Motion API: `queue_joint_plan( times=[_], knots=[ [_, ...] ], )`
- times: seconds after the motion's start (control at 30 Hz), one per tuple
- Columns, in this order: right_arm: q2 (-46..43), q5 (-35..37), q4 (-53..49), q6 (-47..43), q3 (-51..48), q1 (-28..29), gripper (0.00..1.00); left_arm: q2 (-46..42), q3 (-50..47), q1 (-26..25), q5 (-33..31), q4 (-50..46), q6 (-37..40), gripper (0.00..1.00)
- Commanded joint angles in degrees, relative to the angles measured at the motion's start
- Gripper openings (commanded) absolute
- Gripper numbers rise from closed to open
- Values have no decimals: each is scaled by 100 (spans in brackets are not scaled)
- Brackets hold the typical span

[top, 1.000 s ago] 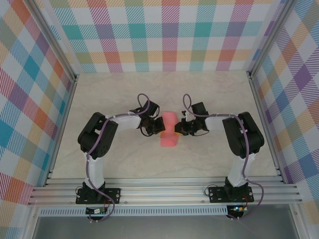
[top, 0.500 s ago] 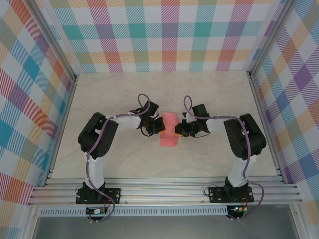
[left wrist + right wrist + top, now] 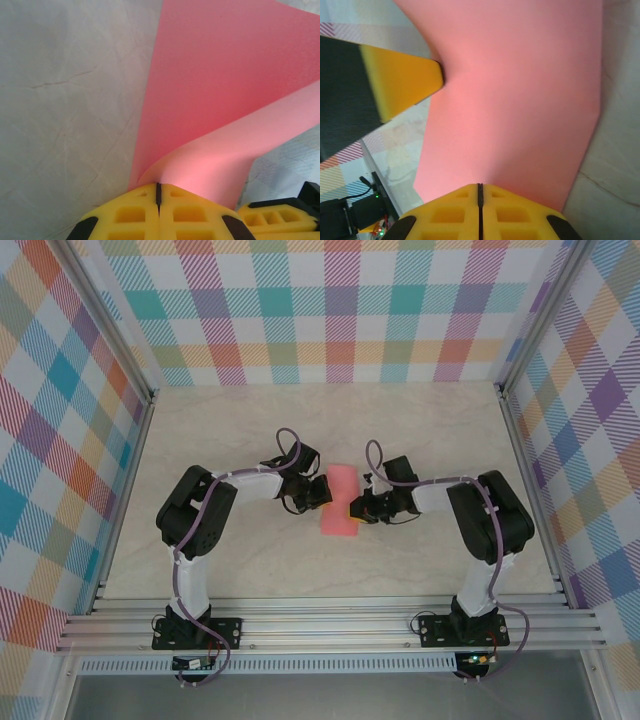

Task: Fold a paper plane with a square sheet of paper (pick it up from the middle)
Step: Fold the square sheet of paper in half at the center of the table.

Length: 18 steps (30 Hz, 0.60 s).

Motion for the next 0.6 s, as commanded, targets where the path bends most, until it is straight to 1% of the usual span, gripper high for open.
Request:
queue_joint_plan(
  times=[0.0, 0.13, 0.27, 0.4, 0.57],
  knots=[
    [226, 291, -278, -279, -91, 42, 7, 411, -270, -105, -150, -410, 69, 0],
    [223, 284, -237, -224, -103, 42, 7, 419, -260, -105, -141, -402, 74, 0],
    [-180, 144, -293, -160, -36, 42, 8, 410, -261, -104, -149, -425, 91, 0],
    [-513, -144, -281, -114, 30, 42, 9, 415, -255, -105, -131, -427, 103, 0],
    [-488, -256, -205, -86, -100, 42, 8, 414, -244, -104, -120, -426, 108, 0]
  ],
)
